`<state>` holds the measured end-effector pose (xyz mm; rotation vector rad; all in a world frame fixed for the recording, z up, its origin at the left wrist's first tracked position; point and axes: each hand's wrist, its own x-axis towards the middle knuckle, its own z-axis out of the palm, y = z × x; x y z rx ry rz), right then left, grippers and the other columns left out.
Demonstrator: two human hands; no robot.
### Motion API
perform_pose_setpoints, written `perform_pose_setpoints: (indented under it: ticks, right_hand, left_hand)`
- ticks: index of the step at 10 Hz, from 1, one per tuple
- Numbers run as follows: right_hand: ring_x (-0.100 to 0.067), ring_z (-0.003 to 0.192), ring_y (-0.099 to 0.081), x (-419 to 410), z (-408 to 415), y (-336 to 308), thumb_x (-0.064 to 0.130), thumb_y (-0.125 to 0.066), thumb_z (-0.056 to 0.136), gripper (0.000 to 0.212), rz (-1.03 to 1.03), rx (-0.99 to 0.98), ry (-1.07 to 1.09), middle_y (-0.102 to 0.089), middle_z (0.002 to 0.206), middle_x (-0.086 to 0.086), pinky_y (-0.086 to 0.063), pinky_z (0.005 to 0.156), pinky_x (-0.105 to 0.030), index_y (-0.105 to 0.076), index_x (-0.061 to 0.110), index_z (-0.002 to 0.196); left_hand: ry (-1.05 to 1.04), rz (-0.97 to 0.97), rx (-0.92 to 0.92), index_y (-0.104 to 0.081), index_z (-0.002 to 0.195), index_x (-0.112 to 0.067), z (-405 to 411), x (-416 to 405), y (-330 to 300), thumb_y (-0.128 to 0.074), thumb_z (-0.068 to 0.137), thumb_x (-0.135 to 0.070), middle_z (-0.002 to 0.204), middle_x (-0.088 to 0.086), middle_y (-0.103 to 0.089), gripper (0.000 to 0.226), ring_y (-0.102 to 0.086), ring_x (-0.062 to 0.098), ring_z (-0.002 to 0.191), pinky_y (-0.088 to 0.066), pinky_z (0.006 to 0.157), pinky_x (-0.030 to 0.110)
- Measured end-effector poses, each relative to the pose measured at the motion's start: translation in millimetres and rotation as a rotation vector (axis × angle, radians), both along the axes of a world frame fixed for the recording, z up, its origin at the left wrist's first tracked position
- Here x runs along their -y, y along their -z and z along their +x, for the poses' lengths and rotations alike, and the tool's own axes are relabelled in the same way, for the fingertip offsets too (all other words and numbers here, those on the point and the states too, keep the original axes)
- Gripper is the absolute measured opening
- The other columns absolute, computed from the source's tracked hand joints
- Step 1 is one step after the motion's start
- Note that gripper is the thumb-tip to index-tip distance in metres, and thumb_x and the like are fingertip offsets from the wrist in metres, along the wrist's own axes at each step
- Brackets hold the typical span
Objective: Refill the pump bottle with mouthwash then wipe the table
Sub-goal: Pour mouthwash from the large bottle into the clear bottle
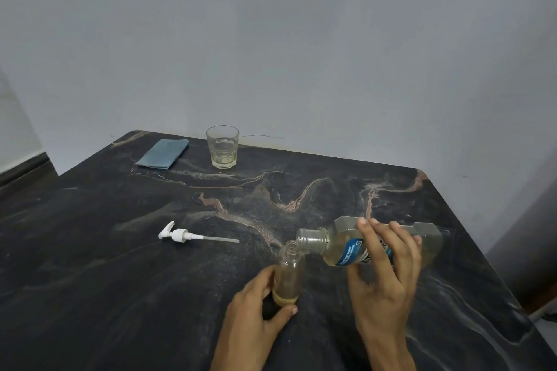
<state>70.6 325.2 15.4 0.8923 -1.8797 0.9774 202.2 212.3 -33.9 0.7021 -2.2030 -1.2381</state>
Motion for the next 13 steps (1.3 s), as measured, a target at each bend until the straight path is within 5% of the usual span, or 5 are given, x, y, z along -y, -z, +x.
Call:
perform_pose_setpoints:
  ticks: [3,5,13]
  right_hand:
    - [-0.026,0.118,-0.043,-0.1,-0.4,0.3,-0.015,-0.086,0.048,0.093,-0.001,-0.001,0.010,-0.047,0.120,0.000,-0.013,0.118,-0.034,-0.047,0.021,0.125]
    - [-0.026,0.117,-0.043,-0.2,-0.8,-0.2,-0.016,-0.085,0.048,0.092,-0.011,-0.002,0.011,-0.047,0.120,0.000,-0.013,0.118,-0.033,-0.048,0.021,0.124]
    - [-0.026,0.117,-0.043,-0.7,-2.1,1.9,-0.014,-0.085,0.050,0.089,-0.016,-0.009,0.014,-0.048,0.120,0.000,-0.012,0.119,-0.033,-0.049,0.020,0.124]
  left_hand:
    - [0.002,-0.016,-0.011,-0.046,0.105,-0.054,-0.7,0.3,3.1,-0.084,0.066,-0.021,0.109,-0.016,-0.066,0.064,-0.061,-0.008,0.100,-0.049,0.093,0.020]
    - [0.015,0.017,-0.015,-0.055,0.115,-0.037,-0.6,1.7,4.1,-0.083,0.067,-0.021,0.110,-0.015,-0.067,0.057,-0.061,-0.007,0.101,-0.050,0.095,0.028]
    - [0.015,0.027,0.011,-0.055,0.121,-0.030,0.3,-0.6,-1.1,-0.081,0.070,-0.022,0.112,-0.014,-0.066,0.059,-0.060,-0.008,0.103,-0.048,0.096,0.025]
